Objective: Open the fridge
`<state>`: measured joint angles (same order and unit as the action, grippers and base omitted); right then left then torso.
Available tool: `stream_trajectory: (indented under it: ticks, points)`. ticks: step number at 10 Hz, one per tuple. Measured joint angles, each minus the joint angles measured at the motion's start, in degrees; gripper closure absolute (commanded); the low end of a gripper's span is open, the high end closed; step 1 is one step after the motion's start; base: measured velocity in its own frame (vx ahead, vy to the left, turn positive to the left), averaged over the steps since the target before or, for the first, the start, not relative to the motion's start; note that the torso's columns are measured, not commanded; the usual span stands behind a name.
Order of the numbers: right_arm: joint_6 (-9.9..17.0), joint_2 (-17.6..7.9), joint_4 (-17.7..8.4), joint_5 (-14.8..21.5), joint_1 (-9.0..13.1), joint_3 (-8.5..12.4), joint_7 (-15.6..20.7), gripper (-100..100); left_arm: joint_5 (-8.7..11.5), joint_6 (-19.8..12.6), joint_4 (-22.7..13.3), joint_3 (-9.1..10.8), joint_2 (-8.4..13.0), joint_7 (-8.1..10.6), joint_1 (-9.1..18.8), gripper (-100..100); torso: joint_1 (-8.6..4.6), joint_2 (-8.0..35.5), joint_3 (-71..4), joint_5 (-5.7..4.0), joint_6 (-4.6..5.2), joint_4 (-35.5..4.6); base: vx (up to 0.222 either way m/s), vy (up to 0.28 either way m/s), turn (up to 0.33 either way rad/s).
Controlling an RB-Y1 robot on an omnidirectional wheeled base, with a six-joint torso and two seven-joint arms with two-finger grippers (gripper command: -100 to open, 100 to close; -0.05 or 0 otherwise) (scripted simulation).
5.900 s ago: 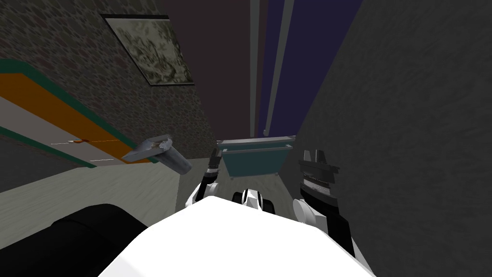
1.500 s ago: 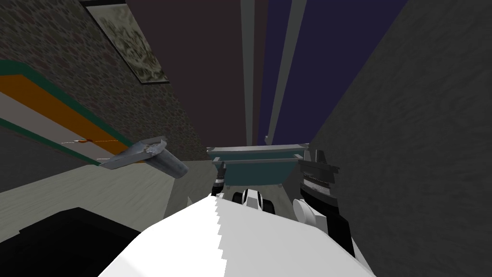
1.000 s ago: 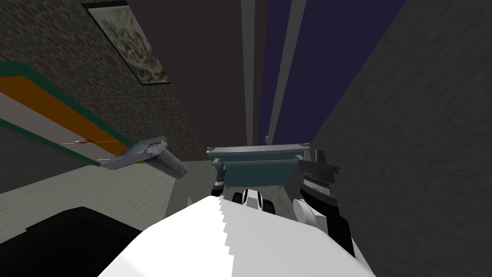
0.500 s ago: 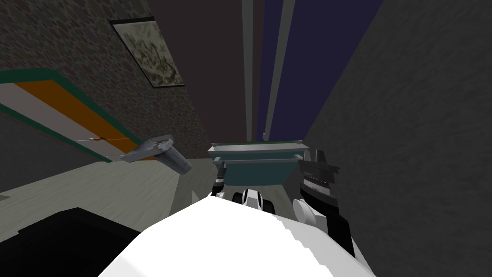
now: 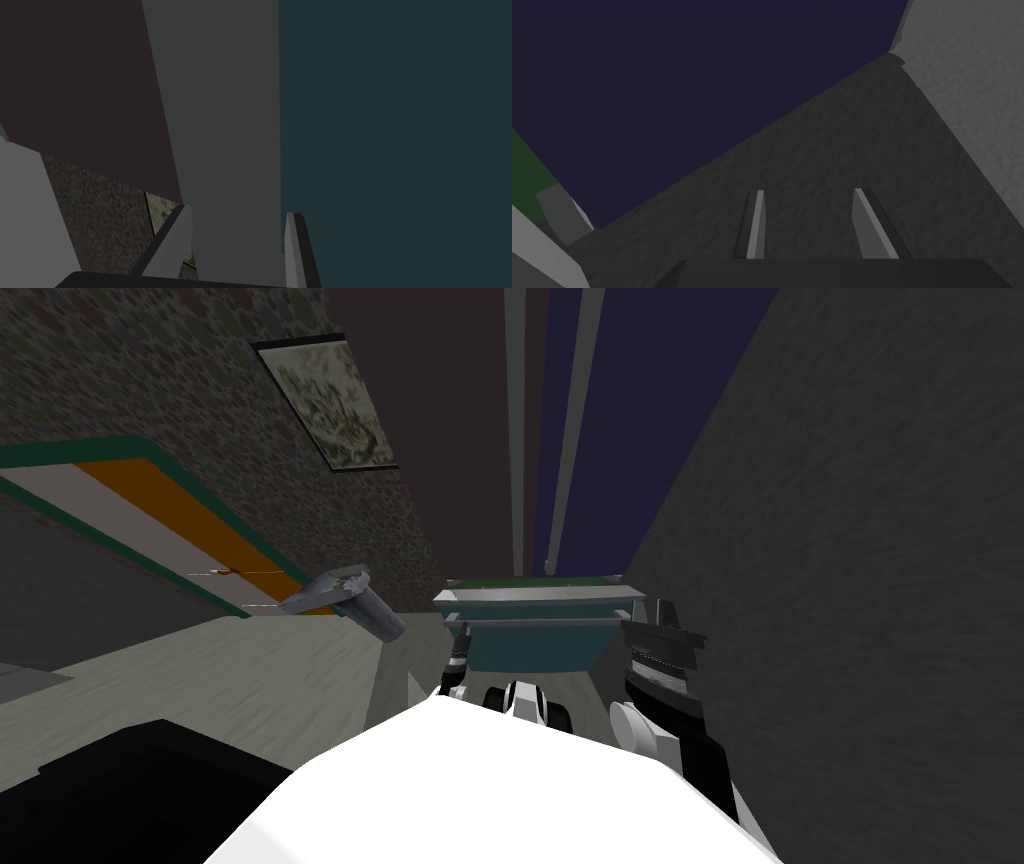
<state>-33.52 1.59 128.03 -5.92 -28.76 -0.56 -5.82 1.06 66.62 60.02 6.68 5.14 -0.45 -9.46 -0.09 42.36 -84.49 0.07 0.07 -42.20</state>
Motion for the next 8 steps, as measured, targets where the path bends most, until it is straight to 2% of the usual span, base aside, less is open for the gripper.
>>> stream_trajectory:
  ticks: [3,6,8]
  points:
    - [0.0,0.0,0.0,0.0,0.0,0.0,0.0,0,-0.1,-0.5,0.2,-0.24,0.1,0.26,-0.4,100,0.10,-0.4,-0.3,-0.10,-0.01,-0.1,-0.144,-0.029,0.020]
    - [0.0,0.0,0.0,0.0,0.0,0.0,0.0,0,-0.3,-0.4,1.0,-0.50,0.3,0.69,-0.9,100,0.02,0.0,0.0,-0.02,-0.04,0.0,-0.195,-0.036,0.026]
    - [0.0,0.0,0.0,0.0,0.0,0.0,0.0,0,-0.4,-0.6,1.2,-0.76,0.3,0.88,-1.4,100,0.18,-0.4,-0.3,-0.10,-0.07,-0.1,-0.110,-0.016,0.011]
